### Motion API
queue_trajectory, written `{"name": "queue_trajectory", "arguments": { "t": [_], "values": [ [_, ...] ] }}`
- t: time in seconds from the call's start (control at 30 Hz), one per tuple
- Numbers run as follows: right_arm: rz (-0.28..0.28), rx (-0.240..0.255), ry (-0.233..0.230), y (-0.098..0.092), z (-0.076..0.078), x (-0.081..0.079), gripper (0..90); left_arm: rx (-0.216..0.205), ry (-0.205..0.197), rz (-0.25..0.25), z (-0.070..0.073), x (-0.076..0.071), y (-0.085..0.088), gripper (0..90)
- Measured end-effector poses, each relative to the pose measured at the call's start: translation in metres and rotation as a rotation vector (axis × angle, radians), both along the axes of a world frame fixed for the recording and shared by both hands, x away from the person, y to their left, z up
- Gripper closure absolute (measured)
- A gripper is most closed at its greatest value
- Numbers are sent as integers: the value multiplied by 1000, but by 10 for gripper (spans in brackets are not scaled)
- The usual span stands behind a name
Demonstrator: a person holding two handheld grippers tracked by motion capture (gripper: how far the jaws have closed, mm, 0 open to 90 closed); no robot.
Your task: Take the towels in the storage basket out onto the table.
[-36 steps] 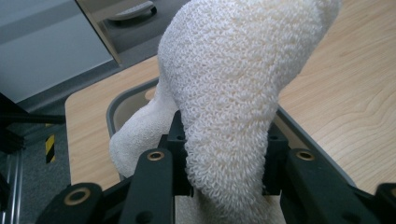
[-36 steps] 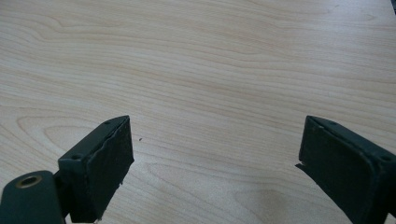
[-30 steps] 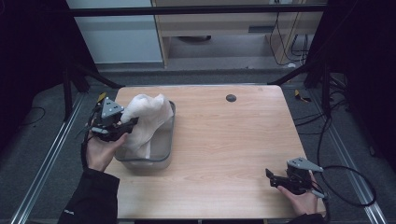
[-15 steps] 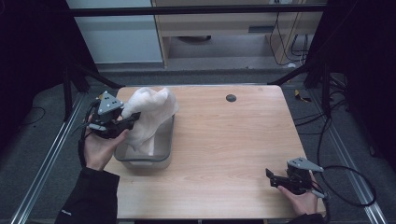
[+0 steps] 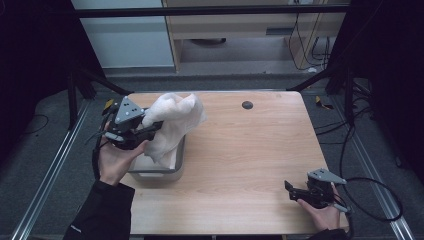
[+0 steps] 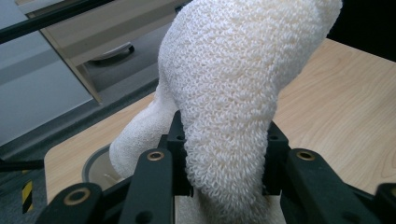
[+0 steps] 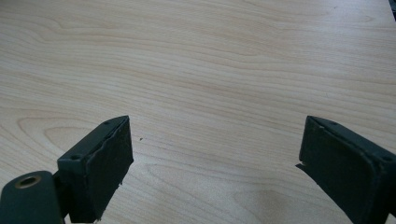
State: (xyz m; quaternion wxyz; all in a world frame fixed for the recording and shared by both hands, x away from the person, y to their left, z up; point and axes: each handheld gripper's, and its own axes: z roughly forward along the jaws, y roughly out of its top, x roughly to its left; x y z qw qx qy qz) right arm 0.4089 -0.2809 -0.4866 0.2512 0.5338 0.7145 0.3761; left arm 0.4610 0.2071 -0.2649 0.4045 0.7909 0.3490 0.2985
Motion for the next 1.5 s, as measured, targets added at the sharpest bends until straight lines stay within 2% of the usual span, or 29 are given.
{"name": "queue_trajectory", "arguments": {
  "t": [0.47, 0.83, 1.2, 1.5],
  "values": [
    [7, -1, 1, 1, 0, 0, 96, 5, -2, -78, 6, -4, -34, 649],
    [6, 4, -1, 0, 1, -1, 96, 16, 13, -125, 2, -2, -56, 649],
    [5, 5, -1, 0, 0, -1, 96, 13, 27, -170, -6, 0, -79, 649],
    [6, -2, -8, -1, 0, -1, 96, 20, 48, -196, -21, 6, -97, 649]
  ]
}}
